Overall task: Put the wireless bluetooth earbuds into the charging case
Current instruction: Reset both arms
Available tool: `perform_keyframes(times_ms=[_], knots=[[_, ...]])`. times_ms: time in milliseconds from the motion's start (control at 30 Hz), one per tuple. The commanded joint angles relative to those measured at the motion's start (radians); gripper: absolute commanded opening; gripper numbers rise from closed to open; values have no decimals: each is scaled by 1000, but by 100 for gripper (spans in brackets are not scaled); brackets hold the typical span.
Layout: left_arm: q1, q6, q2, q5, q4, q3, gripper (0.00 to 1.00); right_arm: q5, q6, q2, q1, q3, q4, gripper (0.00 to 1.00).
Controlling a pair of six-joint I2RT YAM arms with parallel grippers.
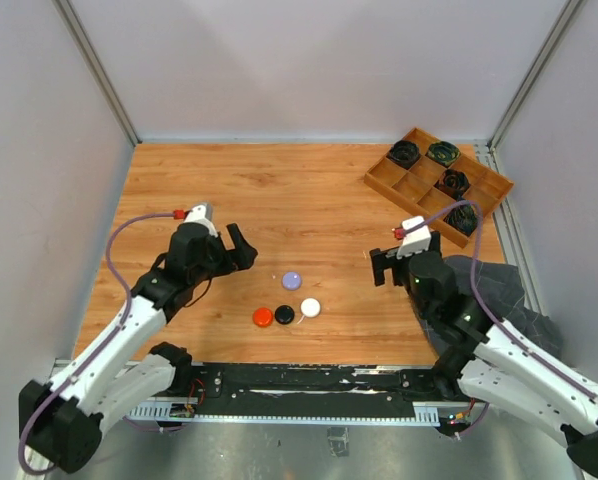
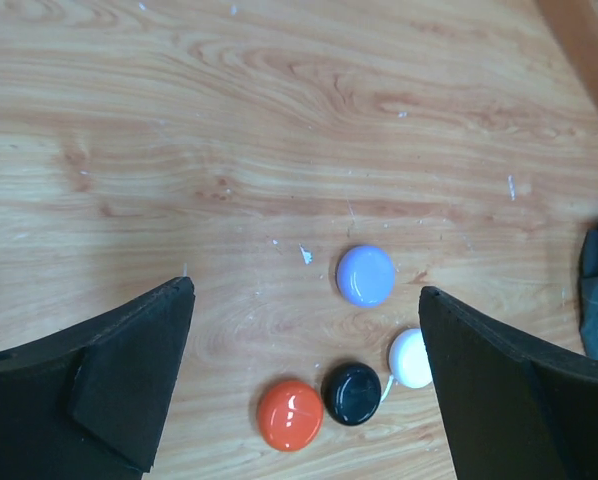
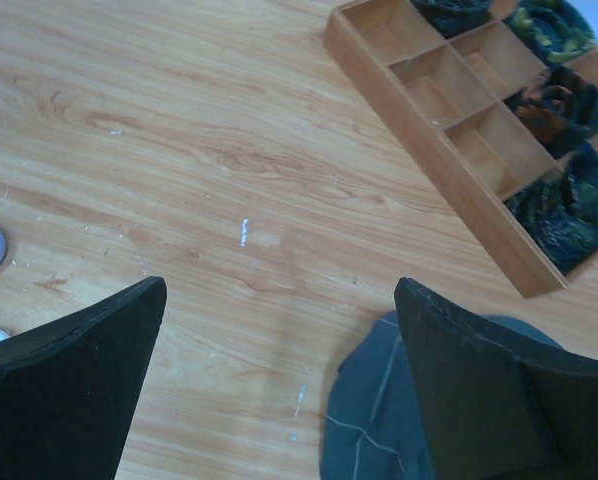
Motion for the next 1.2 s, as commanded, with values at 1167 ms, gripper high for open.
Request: perform_keyframes(times_ms=[1167], knots=[[7,112,-887,-243,-145,-35,99,204,177,-570,-13,127,-506,99]])
